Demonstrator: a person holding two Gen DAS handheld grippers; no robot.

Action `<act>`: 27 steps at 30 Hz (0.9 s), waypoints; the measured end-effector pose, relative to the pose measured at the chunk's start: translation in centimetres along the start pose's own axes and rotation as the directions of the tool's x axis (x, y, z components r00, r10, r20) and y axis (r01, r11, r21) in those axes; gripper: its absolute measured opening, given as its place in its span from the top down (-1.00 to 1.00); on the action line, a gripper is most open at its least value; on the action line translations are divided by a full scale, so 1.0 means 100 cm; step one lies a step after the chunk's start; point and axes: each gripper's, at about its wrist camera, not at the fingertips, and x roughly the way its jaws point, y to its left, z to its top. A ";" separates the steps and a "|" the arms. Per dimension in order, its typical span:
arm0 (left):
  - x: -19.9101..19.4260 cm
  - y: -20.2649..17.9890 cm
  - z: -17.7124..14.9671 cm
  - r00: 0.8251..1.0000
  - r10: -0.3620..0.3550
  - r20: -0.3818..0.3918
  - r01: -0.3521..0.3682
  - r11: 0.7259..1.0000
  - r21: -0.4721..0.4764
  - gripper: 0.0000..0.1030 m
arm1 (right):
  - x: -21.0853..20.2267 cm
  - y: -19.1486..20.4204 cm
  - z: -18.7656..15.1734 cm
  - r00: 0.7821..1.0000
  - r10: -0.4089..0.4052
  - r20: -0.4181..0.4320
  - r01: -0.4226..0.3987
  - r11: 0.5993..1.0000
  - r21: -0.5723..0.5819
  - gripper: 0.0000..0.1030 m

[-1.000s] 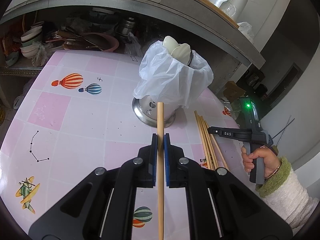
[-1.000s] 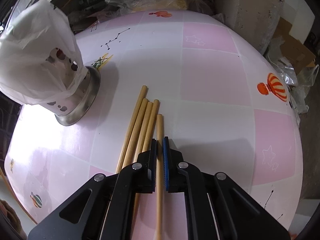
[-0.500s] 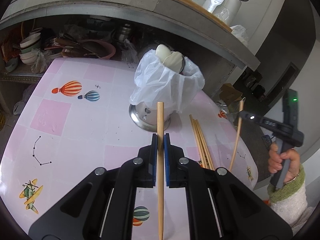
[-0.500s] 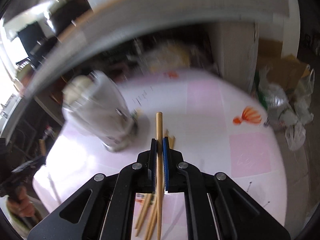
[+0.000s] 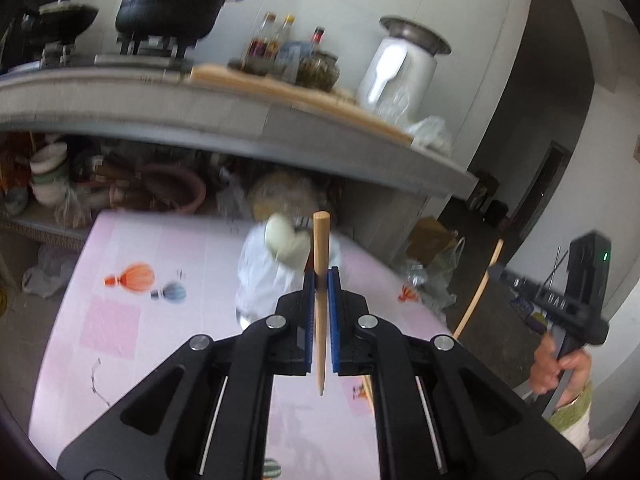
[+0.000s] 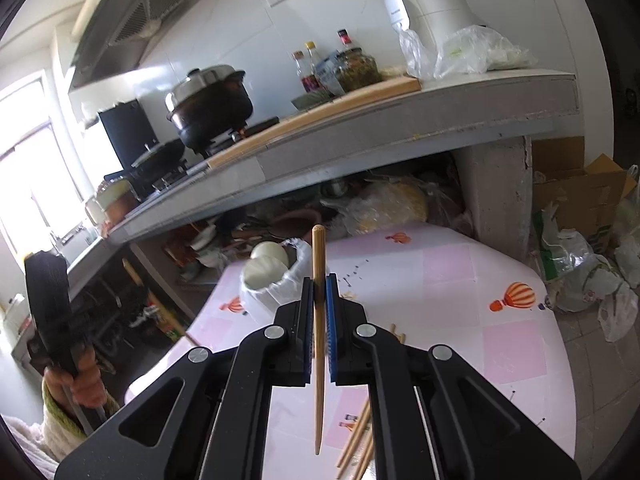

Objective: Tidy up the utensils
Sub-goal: 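Close the right tool on a chopstick while the left tool carries its chopstick toward the holder, then lower the chopstick into the holder with the left tool while the right tool lifts its chopstick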

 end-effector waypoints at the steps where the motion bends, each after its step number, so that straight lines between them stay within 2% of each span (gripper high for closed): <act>1: -0.003 -0.002 0.008 1.000 -0.004 0.020 0.004 1.000 0.004 0.89 | -0.002 0.001 0.001 1.000 0.002 0.009 -0.002 1.000 -0.002 0.88; 6: -0.013 -0.015 0.061 0.989 -0.001 0.146 -0.004 0.999 0.036 0.89 | -0.003 -0.001 -0.002 1.000 0.017 0.013 -0.017 1.000 0.004 0.88; 9: -0.001 -0.023 0.084 0.984 0.007 0.178 -0.016 0.999 0.051 0.89 | -0.003 -0.003 -0.004 1.000 0.021 0.011 -0.021 1.000 0.012 0.88; 12: 0.015 -0.029 0.093 0.979 0.041 0.200 -0.058 0.995 0.081 0.89 | -0.001 -0.007 -0.006 1.000 0.022 0.005 -0.022 1.000 0.020 0.88; 18: 0.064 -0.028 0.087 0.982 0.109 0.153 -0.129 0.984 0.125 0.89 | 0.003 -0.013 -0.007 1.000 0.026 -0.004 -0.026 0.999 0.028 0.88; 27: 0.104 -0.006 0.058 0.989 0.126 0.074 -0.134 0.985 0.111 0.89 | 0.010 -0.016 -0.008 0.999 0.028 -0.023 -0.027 0.999 0.030 0.88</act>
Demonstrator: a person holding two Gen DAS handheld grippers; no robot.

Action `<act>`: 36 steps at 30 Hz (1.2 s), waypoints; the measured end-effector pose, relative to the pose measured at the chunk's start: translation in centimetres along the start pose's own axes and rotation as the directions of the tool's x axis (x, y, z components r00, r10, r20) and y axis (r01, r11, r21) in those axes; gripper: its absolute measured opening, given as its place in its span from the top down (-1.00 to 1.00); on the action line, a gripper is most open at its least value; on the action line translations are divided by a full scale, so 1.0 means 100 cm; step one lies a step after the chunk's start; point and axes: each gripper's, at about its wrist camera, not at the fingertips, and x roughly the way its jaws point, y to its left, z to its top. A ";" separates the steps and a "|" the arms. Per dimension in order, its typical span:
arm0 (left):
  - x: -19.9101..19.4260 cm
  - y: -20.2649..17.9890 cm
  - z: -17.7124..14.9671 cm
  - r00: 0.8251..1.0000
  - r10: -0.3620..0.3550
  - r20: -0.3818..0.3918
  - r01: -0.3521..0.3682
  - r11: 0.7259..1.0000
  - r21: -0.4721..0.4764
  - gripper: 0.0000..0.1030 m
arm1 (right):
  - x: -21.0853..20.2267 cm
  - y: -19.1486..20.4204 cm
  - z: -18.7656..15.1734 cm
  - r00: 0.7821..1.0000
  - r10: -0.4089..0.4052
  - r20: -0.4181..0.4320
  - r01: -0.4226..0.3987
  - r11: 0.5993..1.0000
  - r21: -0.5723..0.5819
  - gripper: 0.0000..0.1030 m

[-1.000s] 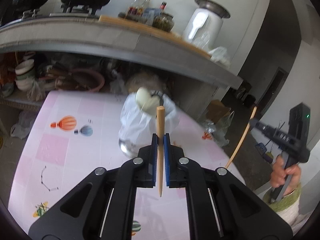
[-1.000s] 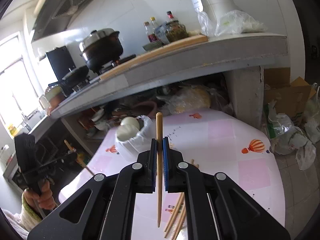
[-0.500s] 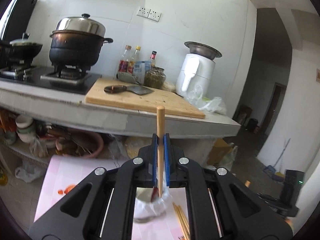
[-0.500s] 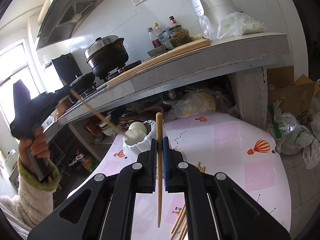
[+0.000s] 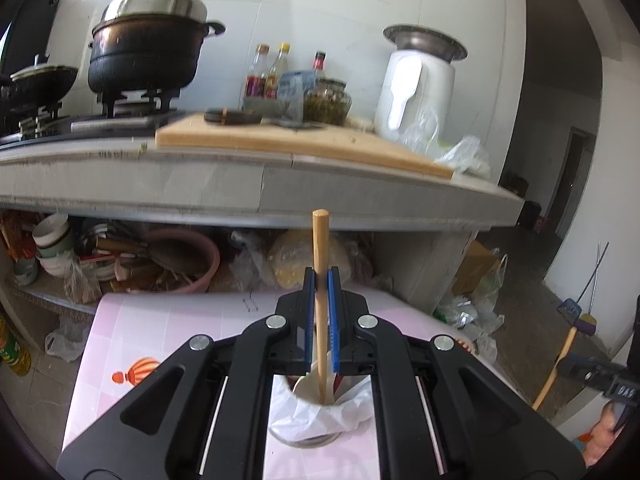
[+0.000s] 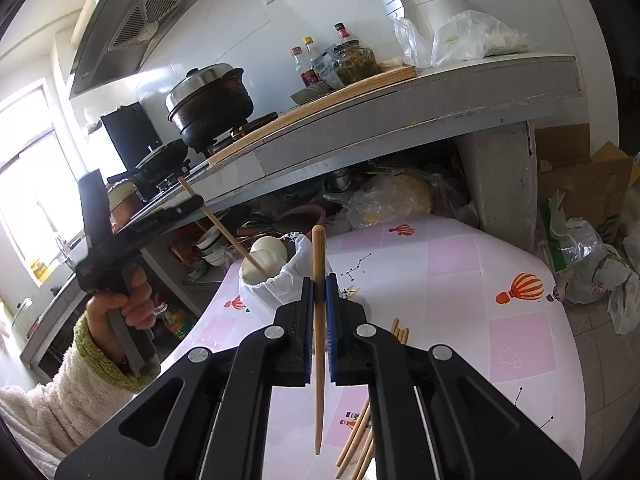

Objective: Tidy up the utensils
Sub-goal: 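Lower the chopstick into the holder with the left tool while the right tool lifts its chopstick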

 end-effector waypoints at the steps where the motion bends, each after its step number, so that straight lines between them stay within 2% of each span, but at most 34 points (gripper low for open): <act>1: 0.003 0.001 -0.003 1.000 -0.002 -0.012 0.002 1.000 -0.003 0.89 | 0.000 0.000 0.000 1.000 -0.001 -0.001 0.001 1.000 0.000 0.88; 12: 0.028 0.000 -0.045 0.989 0.005 -0.146 0.000 0.999 0.033 0.87 | 0.002 0.012 0.005 1.000 -0.001 -0.005 0.001 1.000 -0.025 0.88; 16: 0.032 -0.003 -0.052 0.987 0.036 -0.156 -0.024 0.997 0.073 0.86 | 0.001 0.016 0.006 1.000 -0.003 -0.002 0.003 0.999 -0.035 0.88; 22: 0.033 0.001 -0.055 0.979 0.056 -0.196 -0.042 0.996 0.074 0.83 | -0.002 0.023 0.009 1.000 -0.012 0.003 0.012 0.999 -0.052 0.88; 24: 0.031 0.005 -0.057 0.978 0.054 -0.200 -0.043 0.997 0.058 0.66 | -0.004 0.026 0.011 1.000 -0.016 0.008 0.017 0.998 -0.061 0.88; 26: 0.028 0.010 -0.058 0.980 0.053 -0.194 -0.046 0.998 0.042 0.64 | -0.004 0.030 0.013 1.000 -0.015 0.010 0.016 0.998 -0.068 0.88; 31: 0.022 0.016 -0.052 0.985 0.048 -0.166 -0.043 0.999 0.030 0.65 | -0.002 0.038 0.015 1.000 -0.013 0.011 0.014 0.996 -0.083 0.88; 33: 0.021 0.015 -0.047 0.987 0.045 -0.152 -0.040 0.999 0.037 0.81 | -0.001 0.041 0.014 1.000 -0.011 0.010 0.012 0.996 -0.086 0.88; 36: 0.022 0.011 -0.037 0.988 0.043 -0.147 -0.035 0.998 0.060 0.82 | -0.001 0.043 0.012 1.000 -0.011 0.008 0.011 0.996 -0.086 0.88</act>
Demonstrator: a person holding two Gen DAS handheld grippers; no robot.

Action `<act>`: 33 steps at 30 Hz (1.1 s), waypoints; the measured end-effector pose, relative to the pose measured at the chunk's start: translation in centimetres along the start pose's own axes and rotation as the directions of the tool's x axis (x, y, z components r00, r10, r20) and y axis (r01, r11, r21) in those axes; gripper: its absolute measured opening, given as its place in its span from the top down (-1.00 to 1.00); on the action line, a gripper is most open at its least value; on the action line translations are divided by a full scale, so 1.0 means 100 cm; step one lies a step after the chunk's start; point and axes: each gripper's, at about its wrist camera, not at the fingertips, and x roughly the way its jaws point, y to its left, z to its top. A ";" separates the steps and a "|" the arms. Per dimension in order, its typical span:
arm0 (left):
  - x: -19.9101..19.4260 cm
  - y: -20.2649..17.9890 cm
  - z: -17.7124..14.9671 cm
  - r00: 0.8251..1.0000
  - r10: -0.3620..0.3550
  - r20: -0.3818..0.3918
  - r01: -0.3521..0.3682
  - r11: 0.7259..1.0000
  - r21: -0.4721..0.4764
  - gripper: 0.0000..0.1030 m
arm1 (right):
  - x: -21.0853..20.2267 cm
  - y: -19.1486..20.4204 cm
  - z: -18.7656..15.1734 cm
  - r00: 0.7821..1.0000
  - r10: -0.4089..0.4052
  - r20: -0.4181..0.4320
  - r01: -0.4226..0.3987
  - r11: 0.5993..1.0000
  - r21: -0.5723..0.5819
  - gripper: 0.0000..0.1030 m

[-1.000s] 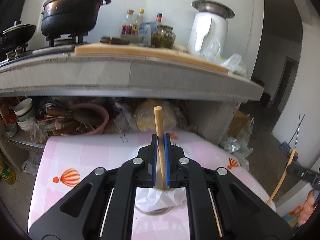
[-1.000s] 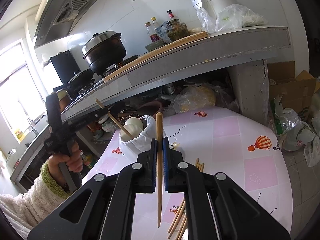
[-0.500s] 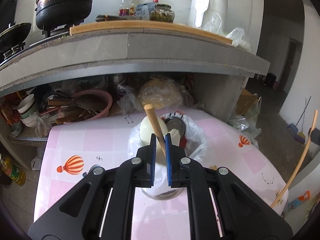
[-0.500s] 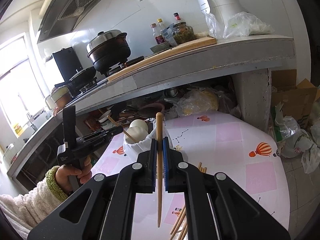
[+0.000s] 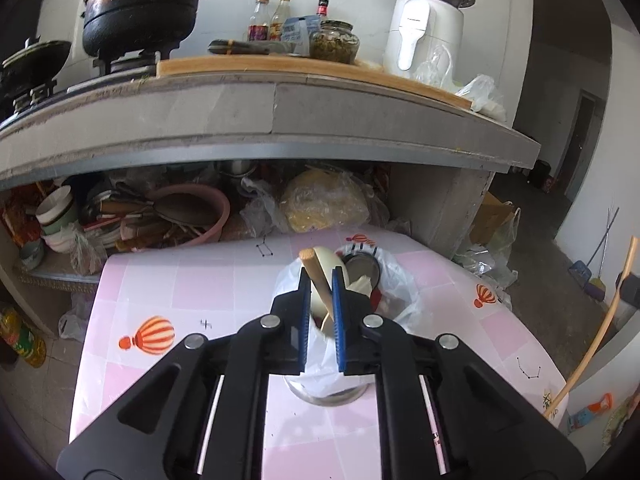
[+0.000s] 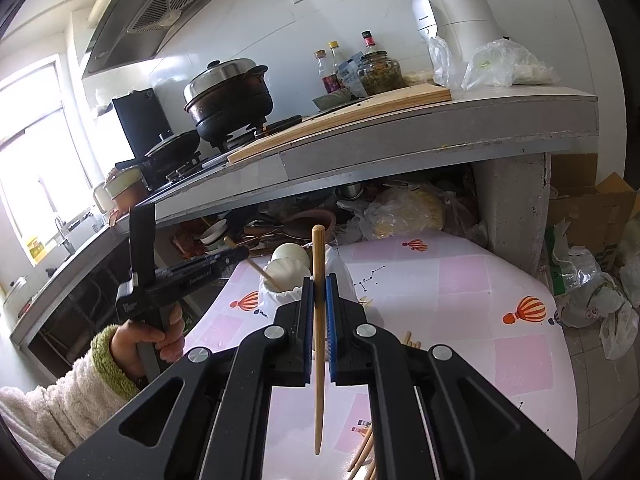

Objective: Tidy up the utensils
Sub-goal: 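Lower the chopstick into the holder with the left tool while the right tool lifts its chopstick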

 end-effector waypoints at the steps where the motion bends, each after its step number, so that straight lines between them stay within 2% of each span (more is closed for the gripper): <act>1: -0.001 -0.001 0.004 1.000 0.005 0.003 -0.005 1.000 0.011 0.82 | 0.000 0.000 0.000 1.000 -0.001 0.000 0.001 1.000 0.001 0.88; 4: 0.001 -0.008 0.016 1.000 0.011 -0.015 -0.010 0.998 0.056 0.82 | -0.002 -0.002 -0.001 1.000 -0.005 0.000 0.005 1.000 0.004 0.88; 8: 0.018 -0.017 0.022 0.994 0.030 -0.103 -0.019 0.994 0.107 0.81 | -0.003 -0.004 -0.001 1.000 -0.007 -0.001 0.007 1.000 0.009 0.88; 11: 0.021 -0.026 0.021 0.994 0.073 -0.081 -0.059 0.986 0.157 0.79 | -0.002 -0.004 -0.002 1.000 -0.005 -0.003 0.005 1.000 0.011 0.88; 19: 0.014 -0.017 0.022 0.993 0.069 -0.095 -0.056 0.990 0.130 0.79 | -0.002 -0.004 0.000 1.000 -0.001 -0.003 0.001 1.000 0.004 0.88; 23: 0.008 -0.018 0.032 0.993 0.086 -0.086 -0.072 0.985 0.156 0.78 | 0.001 -0.003 -0.002 1.000 0.007 -0.006 -0.007 1.000 0.008 0.88; 28: 0.023 -0.028 0.028 0.984 0.104 -0.146 -0.072 0.976 0.207 0.77 | 0.004 -0.002 -0.004 1.000 0.013 -0.014 -0.013 1.000 0.013 0.88; 30: 0.026 -0.029 0.022 0.983 0.124 -0.133 -0.093 0.971 0.219 0.75 | 0.004 -0.002 -0.004 1.000 0.011 -0.013 -0.011 1.000 0.010 0.88; 33: 0.026 -0.026 0.018 0.984 0.117 -0.134 -0.087 0.975 0.206 0.75 | 0.002 -0.001 -0.002 1.000 0.008 -0.012 -0.007 1.000 0.004 0.88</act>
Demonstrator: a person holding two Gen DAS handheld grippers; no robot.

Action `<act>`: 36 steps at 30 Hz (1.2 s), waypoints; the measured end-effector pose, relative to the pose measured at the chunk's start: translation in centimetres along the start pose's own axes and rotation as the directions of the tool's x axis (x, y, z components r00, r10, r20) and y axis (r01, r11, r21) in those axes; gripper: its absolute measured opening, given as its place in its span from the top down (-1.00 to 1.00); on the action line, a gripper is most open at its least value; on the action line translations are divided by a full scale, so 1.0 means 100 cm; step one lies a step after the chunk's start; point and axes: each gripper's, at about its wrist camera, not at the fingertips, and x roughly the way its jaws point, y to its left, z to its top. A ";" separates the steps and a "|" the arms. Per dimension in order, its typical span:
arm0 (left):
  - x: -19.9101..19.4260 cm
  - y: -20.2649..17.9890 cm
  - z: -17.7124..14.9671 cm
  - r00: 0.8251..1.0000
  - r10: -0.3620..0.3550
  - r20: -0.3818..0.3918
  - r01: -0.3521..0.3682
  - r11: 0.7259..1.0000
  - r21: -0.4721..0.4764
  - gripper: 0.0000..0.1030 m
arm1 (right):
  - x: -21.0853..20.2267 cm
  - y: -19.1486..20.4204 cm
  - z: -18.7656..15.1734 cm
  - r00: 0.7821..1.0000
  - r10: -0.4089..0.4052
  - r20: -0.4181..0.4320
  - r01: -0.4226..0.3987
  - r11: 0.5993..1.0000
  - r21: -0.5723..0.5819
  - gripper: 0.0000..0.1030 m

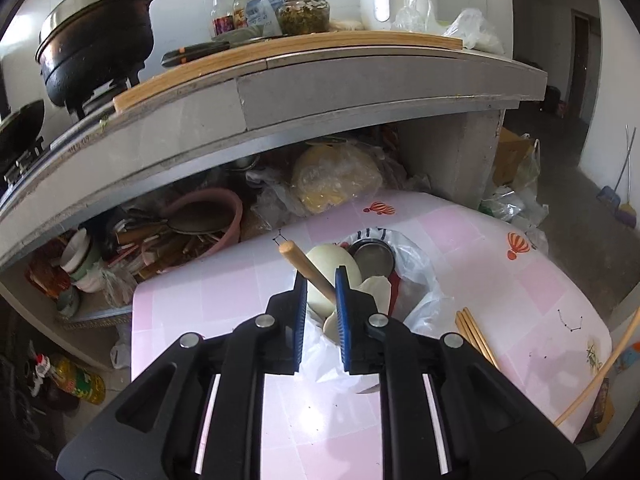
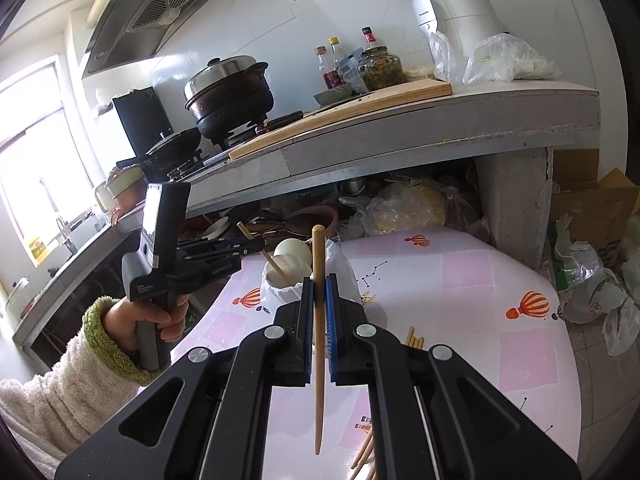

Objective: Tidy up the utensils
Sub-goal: 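Lower the chopstick into the holder with the left tool while the right tool lifts its chopstick, then open the left tool and release the chopstick while the right tool inserts its chopstick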

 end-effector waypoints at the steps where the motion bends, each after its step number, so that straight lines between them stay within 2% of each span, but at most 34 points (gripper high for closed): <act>1: -0.001 0.003 -0.002 1.000 -0.009 0.004 0.009 1.000 -0.007 0.75 | 0.000 0.000 0.001 1.000 -0.001 0.001 0.001 1.000 -0.002 0.88; 4: -0.004 0.015 -0.008 0.999 -0.026 0.019 0.027 0.998 -0.059 0.68 | 0.000 0.004 0.007 1.000 0.001 0.012 -0.001 1.000 -0.013 0.88; 6: -0.008 0.026 -0.012 0.999 -0.042 0.033 0.045 0.993 -0.105 0.34 | 0.000 0.008 0.015 1.000 0.007 0.026 -0.006 1.000 -0.026 0.88; 8: -0.013 0.037 -0.017 0.997 -0.045 0.056 0.052 0.988 -0.144 0.15 | 0.000 0.012 0.024 0.999 0.014 0.044 -0.012 0.999 -0.039 0.88; 13: -0.037 0.056 -0.033 0.990 -0.057 0.127 0.084 0.971 -0.223 -0.17 | 0.005 0.027 0.056 0.994 0.045 0.103 -0.038 0.997 -0.071 0.88; 18: -0.067 0.071 -0.063 0.981 -0.032 0.191 0.088 0.952 -0.293 -0.43 | 0.015 0.046 0.098 0.980 0.069 0.187 -0.049 0.993 -0.111 0.88; 22: -0.083 0.083 -0.095 0.979 -0.020 0.202 0.090 0.935 -0.344 -0.53 | 0.037 0.060 0.124 0.971 0.085 0.225 -0.055 0.989 -0.137 0.88; 25: -0.090 0.089 -0.122 0.981 -0.005 0.194 0.081 0.919 -0.385 -0.61 | 0.064 0.070 0.133 0.974 0.084 0.211 -0.049 0.985 -0.166 0.88; 33: -0.094 0.106 -0.180 0.988 0.016 0.151 0.059 0.877 -0.477 -0.66 | 0.135 0.077 0.123 0.991 0.027 0.133 0.004 0.974 -0.228 0.88; 36: -0.095 0.111 -0.197 0.986 0.039 0.159 0.048 0.859 -0.509 -0.66 | 0.154 0.073 0.112 0.995 0.014 0.094 0.009 0.971 -0.239 0.88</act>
